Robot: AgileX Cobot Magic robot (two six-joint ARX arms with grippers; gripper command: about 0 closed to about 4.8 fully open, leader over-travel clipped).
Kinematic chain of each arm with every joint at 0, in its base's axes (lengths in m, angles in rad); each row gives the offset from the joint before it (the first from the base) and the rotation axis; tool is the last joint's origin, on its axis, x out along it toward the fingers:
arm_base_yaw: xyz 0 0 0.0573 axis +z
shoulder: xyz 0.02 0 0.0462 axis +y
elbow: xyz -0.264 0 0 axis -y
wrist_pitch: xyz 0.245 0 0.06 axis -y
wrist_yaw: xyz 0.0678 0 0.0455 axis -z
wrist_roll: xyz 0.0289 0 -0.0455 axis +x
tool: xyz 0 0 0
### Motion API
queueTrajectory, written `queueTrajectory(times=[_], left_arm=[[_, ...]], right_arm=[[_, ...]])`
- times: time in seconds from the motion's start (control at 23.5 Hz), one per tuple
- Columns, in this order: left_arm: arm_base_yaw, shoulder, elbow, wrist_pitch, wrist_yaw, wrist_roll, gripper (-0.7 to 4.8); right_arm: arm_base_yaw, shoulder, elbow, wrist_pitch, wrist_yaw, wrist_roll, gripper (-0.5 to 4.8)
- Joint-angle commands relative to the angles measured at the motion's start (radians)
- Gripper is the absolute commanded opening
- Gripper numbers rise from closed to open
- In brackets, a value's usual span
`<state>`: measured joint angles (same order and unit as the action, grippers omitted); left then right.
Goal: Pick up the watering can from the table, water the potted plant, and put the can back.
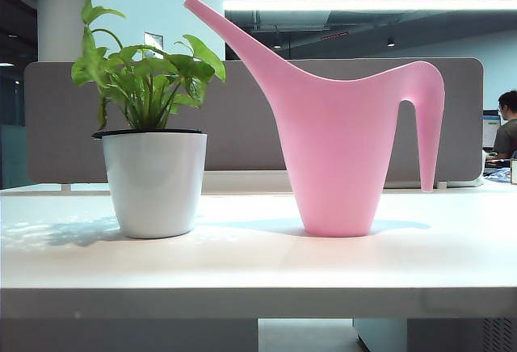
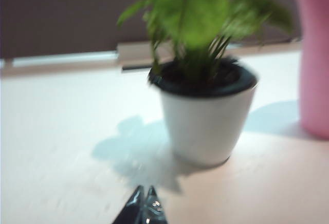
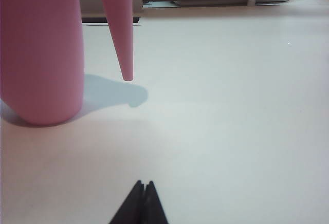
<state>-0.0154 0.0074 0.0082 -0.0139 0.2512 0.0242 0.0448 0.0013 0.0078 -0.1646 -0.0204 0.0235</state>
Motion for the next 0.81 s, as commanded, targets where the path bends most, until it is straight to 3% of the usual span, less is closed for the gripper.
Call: queueTrajectory(times=[0.04, 0.3, 0.81], left_arm=[[0.002, 0.000, 0.001, -0.084, -0.104, -0.016, 0.03], [0.008, 0.000, 0.001, -0.122, -0.206, -0.017, 0.03], [0.079, 0.000, 0.001, -0.170, -0.213, -0.036, 0.03]], right_arm=[[0.000, -0.001, -0.007, 0.011, -0.001, 0.003, -0.05], [0.000, -0.001, -0.007, 0.011, -0.001, 0.003, -0.05], [0.000, -0.001, -0.007, 0.011, -0.001, 0.003, -0.05]])
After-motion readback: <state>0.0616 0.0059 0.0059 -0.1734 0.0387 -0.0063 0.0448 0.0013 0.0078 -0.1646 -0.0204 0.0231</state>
